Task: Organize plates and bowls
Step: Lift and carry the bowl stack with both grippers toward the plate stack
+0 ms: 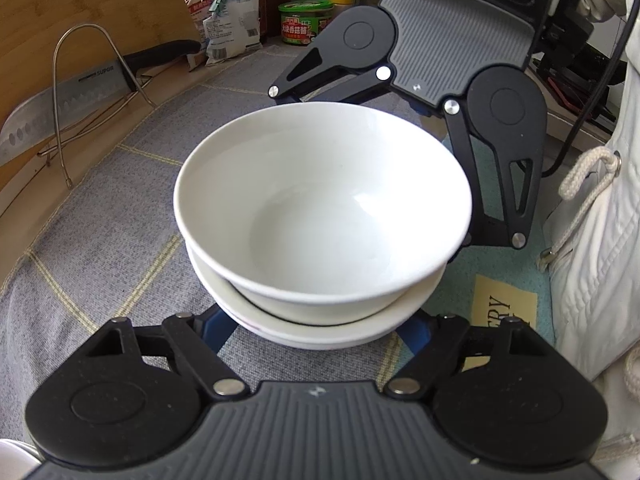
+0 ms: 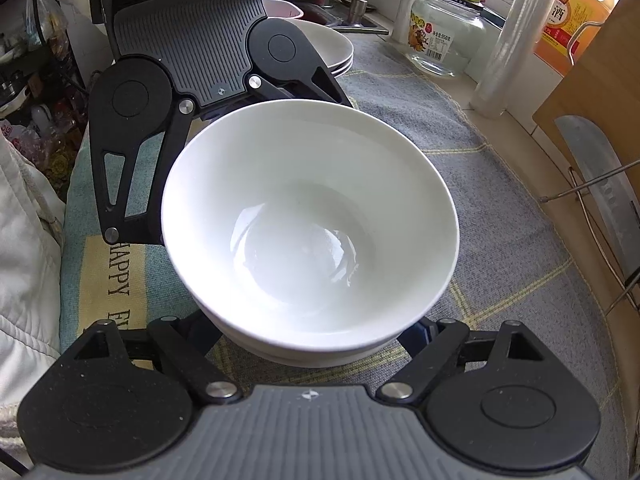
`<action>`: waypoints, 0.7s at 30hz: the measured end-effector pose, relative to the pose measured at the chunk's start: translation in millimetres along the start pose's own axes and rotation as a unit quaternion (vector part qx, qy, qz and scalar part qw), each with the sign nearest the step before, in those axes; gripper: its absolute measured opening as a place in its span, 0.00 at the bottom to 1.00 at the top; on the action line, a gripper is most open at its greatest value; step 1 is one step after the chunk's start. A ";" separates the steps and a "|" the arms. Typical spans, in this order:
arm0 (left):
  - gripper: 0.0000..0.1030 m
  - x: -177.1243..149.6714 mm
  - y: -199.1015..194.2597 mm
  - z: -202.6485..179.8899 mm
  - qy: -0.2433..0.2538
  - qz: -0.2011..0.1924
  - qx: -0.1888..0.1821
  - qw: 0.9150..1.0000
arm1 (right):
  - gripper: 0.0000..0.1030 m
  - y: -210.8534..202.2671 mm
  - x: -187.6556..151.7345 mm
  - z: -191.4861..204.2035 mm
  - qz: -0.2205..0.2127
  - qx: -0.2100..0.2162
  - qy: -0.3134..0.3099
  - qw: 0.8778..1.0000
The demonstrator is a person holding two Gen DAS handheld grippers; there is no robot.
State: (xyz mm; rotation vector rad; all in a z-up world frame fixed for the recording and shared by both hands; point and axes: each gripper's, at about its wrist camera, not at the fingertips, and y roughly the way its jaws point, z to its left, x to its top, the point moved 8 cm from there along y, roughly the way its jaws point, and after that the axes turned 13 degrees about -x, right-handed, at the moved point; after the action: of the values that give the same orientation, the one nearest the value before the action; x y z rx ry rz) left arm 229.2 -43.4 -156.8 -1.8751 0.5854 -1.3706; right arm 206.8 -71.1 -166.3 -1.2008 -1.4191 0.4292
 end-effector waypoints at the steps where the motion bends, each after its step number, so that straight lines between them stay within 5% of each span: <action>1: 0.80 -0.7 -0.4 -0.6 -0.001 -0.001 0.002 1.000 | 0.88 -0.2 0.2 -0.5 0.001 0.001 0.000 1.000; 21: 0.80 -3.2 -4.1 -7.7 0.000 -0.002 0.030 1.000 | 0.87 -5.7 1.2 0.5 0.008 -0.005 0.002 1.000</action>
State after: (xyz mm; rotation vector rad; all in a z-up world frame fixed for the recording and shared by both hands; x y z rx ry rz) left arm 220.6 -40.8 -154.3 -1.8293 0.5358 -1.3755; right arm 204.3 -72.3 -161.1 -1.2213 -1.4115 0.4304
